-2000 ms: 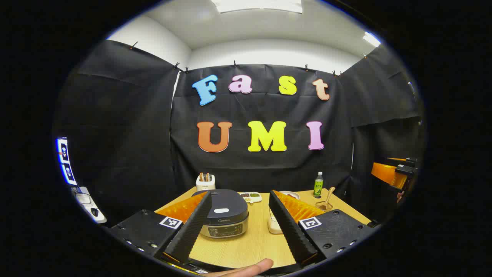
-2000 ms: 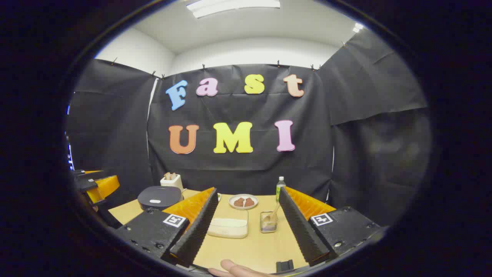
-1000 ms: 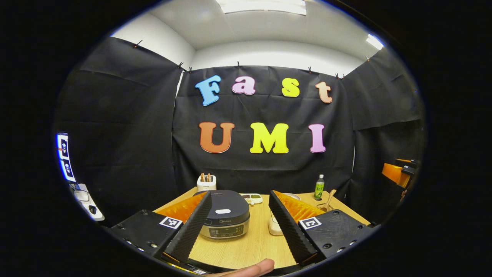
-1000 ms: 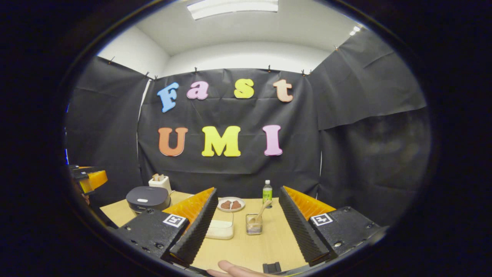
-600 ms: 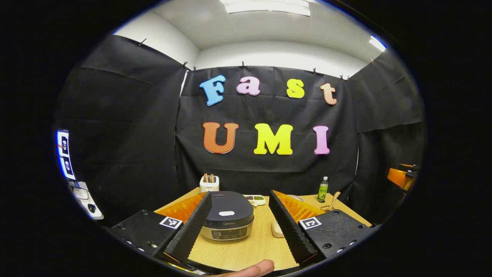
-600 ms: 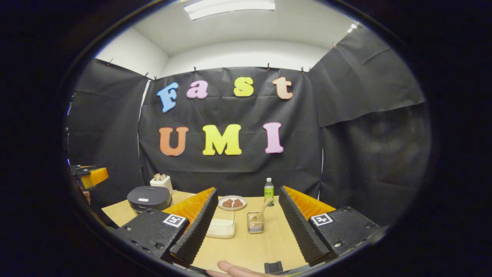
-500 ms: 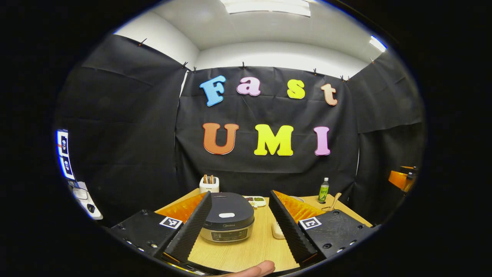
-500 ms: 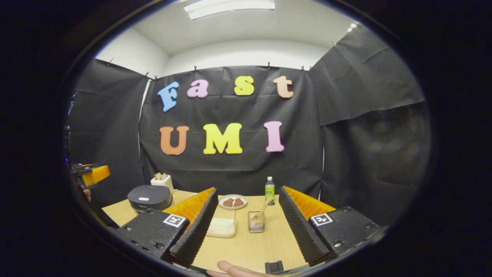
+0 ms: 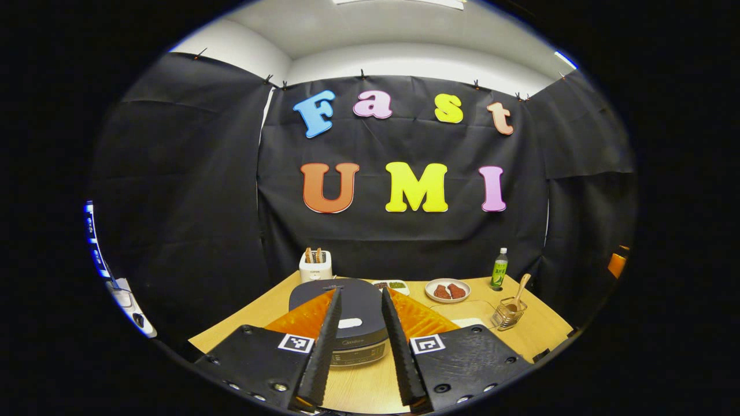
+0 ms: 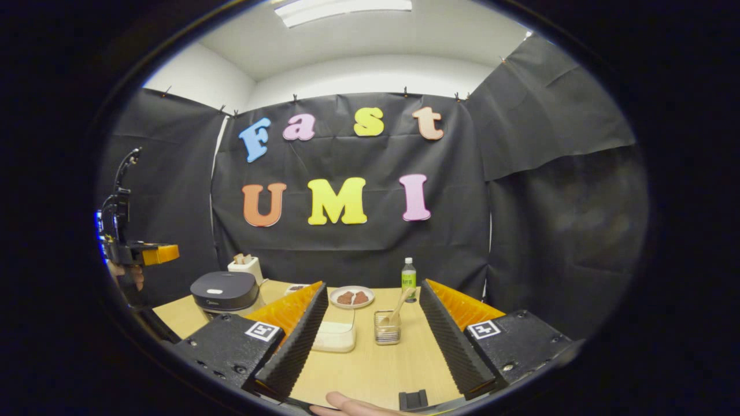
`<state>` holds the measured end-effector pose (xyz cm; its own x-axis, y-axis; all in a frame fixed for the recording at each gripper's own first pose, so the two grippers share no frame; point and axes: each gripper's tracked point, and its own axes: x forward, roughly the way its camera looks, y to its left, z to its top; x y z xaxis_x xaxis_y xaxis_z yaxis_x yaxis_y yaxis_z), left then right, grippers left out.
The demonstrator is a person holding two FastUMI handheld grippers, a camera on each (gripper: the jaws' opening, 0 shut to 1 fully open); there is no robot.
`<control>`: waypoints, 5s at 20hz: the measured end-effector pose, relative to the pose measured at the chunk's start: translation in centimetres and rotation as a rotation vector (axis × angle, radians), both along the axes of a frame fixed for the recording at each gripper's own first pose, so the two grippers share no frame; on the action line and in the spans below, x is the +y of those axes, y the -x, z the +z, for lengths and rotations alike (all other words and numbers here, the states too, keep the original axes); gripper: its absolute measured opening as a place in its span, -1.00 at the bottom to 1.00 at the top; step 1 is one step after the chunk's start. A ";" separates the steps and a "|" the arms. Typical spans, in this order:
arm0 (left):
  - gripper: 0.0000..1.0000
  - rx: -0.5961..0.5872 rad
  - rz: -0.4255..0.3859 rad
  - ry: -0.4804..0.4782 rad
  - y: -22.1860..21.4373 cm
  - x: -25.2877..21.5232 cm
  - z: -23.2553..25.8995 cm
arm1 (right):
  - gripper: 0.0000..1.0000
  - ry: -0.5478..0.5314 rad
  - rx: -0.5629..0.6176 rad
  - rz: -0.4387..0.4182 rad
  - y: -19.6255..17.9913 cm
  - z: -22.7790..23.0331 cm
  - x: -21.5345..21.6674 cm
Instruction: Close the left gripper, press the button to open the rice cooker; take a wooden spoon from the chopstick holder with the right hand, scoop a spoonful of rice and pour it into the rice cooker, then put the wooden spoon back into the chopstick holder.
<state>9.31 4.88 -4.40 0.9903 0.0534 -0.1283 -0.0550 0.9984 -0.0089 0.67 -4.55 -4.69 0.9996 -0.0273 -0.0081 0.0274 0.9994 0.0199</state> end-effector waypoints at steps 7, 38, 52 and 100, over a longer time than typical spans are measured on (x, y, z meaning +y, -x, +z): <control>-0.86 0.183 0.046 0.010 -5.0 2.0 -6.8 | 0.97 0.001 0.029 -0.003 -1.5 -2.8 -1.3; 0.41 0.151 0.089 0.070 -7.0 -0.5 -3.5 | 1.00 0.106 0.054 0.018 -0.9 -6.5 -2.7; 0.93 -0.091 0.030 0.016 6.6 -3.3 -1.7 | 1.00 -0.047 0.041 -0.024 -10.5 -7.3 -3.1; 0.89 -0.197 -0.076 0.041 15.5 -3.2 -3.7 | -0.67 0.039 0.141 0.008 -31.7 -6.9 -0.9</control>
<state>-6.14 1.73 -8.07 0.9974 -0.0240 0.0679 0.0276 0.9982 -0.0524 32.38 -5.41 -11.55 0.9888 -0.0221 -0.1476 0.0189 0.9996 -0.0227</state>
